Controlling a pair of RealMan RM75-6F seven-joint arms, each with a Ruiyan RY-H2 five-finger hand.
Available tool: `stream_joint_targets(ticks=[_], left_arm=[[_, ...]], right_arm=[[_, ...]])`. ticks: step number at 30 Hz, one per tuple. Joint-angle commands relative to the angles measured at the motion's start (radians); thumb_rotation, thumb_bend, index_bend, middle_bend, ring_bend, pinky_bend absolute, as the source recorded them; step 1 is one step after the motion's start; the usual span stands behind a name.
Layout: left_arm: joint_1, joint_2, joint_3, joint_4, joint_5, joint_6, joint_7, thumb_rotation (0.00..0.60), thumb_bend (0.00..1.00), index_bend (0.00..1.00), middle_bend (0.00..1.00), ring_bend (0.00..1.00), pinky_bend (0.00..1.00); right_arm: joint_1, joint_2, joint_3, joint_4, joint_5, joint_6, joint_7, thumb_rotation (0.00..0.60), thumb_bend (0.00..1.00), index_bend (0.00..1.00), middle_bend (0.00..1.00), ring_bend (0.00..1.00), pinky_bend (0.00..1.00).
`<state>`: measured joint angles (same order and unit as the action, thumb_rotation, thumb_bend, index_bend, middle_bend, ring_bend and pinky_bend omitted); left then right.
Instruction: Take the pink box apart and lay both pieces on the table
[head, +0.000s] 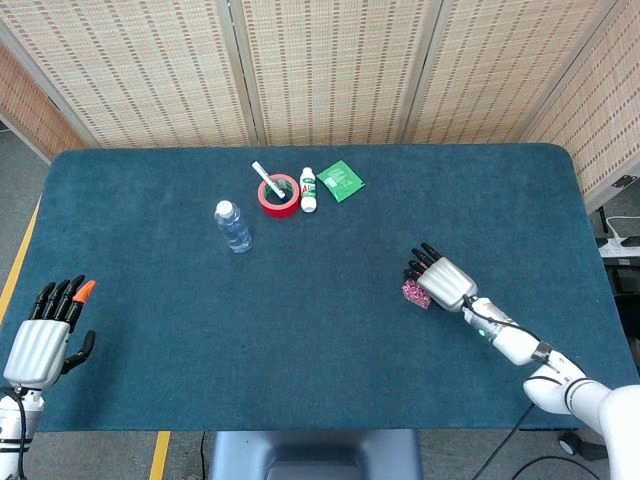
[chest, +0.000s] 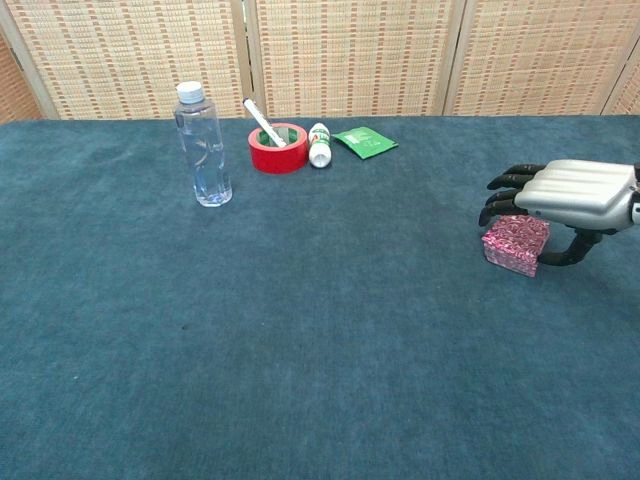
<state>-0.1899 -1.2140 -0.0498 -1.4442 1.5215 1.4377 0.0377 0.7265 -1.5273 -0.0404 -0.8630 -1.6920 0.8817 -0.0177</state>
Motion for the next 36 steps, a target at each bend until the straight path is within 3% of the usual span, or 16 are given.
stream_joint_targets(ticks=[1, 26, 36], left_arm=[[0.000, 0.000, 0.000, -0.001, 0.000, 0.000, 0.001, 0.600, 0.48, 0.00, 0.00, 0.00, 0.05], [-0.001, 0.001, 0.003, -0.003, 0.003, 0.001, 0.004, 0.600, 0.47, 0.00, 0.00, 0.00, 0.05], [0.002, 0.002, 0.004, -0.003, 0.007, 0.008, -0.002, 0.600, 0.47, 0.00, 0.00, 0.00, 0.05]], right_arm=[[0.003, 0.001, -0.001, -0.004, 0.007, -0.002, -0.008, 0.600, 0.27, 0.21, 0.17, 0.00, 0.00], [0.015, 0.002, -0.015, -0.018, 0.039, -0.002, -0.040, 0.600, 0.27, 0.29, 0.23, 0.00, 0.00], [0.012, -0.010, -0.019, -0.009, 0.035, 0.032, -0.053, 0.600, 0.27, 0.50, 0.33, 0.14, 0.00]])
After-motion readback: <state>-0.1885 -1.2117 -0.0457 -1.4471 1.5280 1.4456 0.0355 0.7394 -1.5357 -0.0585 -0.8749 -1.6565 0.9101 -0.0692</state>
